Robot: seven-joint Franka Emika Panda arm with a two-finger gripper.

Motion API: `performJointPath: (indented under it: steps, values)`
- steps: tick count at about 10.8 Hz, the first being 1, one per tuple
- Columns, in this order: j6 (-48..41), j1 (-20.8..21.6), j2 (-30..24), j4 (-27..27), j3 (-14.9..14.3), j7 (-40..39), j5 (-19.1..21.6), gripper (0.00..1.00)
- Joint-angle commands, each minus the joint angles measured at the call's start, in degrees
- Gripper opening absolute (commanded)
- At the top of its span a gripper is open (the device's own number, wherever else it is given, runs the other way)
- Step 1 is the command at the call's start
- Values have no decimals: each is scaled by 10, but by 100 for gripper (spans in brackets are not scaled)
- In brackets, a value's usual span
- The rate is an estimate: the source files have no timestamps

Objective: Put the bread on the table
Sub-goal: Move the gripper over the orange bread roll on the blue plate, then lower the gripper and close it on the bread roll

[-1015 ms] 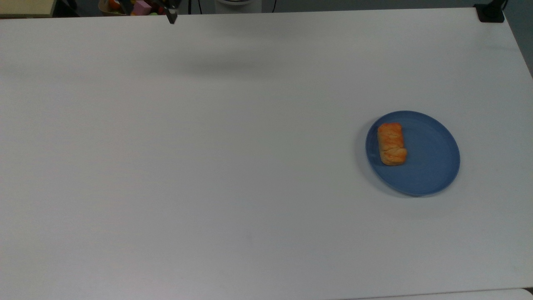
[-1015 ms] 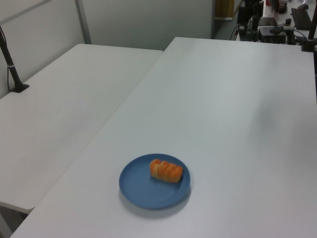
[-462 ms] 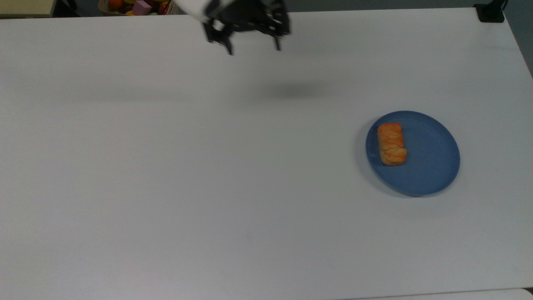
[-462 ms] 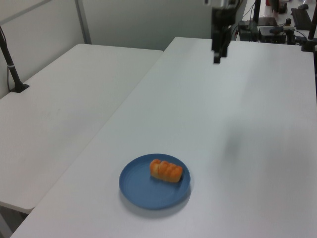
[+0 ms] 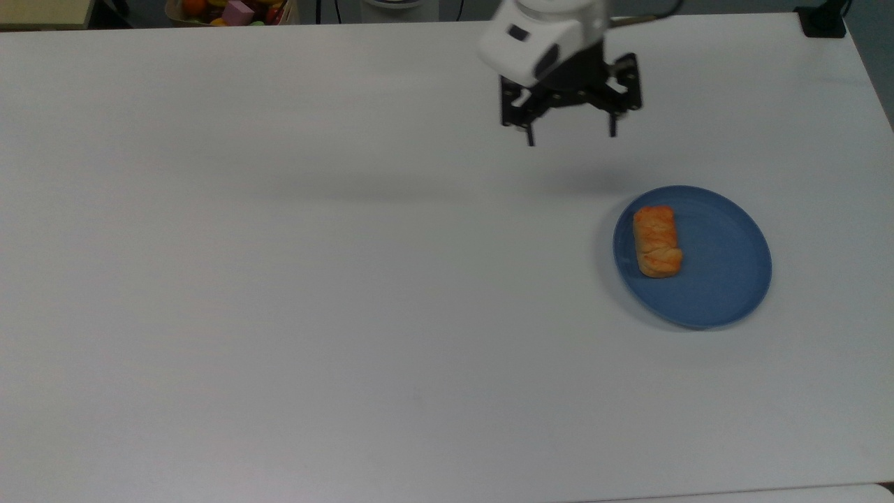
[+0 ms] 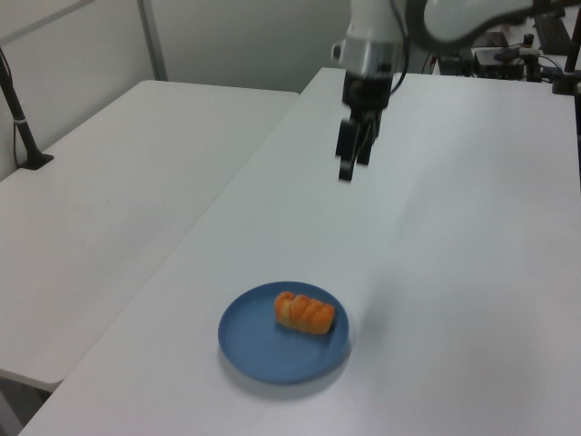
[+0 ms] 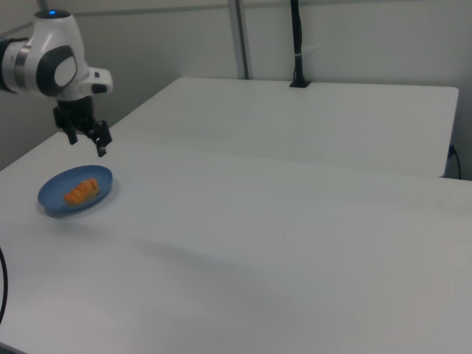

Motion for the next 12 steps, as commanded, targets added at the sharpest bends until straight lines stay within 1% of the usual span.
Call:
performJointPath:
  steps: [1,3,5,7,9,12]
  values:
    - [40,53,89,63,-11,64,5,100]
    - [60,78,116,65,-11,69,0,100]
    - [109,85,137,66,-11,88,-1,100]
    - [124,95,179,95,-12,90,-2,100]
    - [125,97,207,122,-12,104,-10,100]
    - [150,103,232,132,-12,107,-26,100]
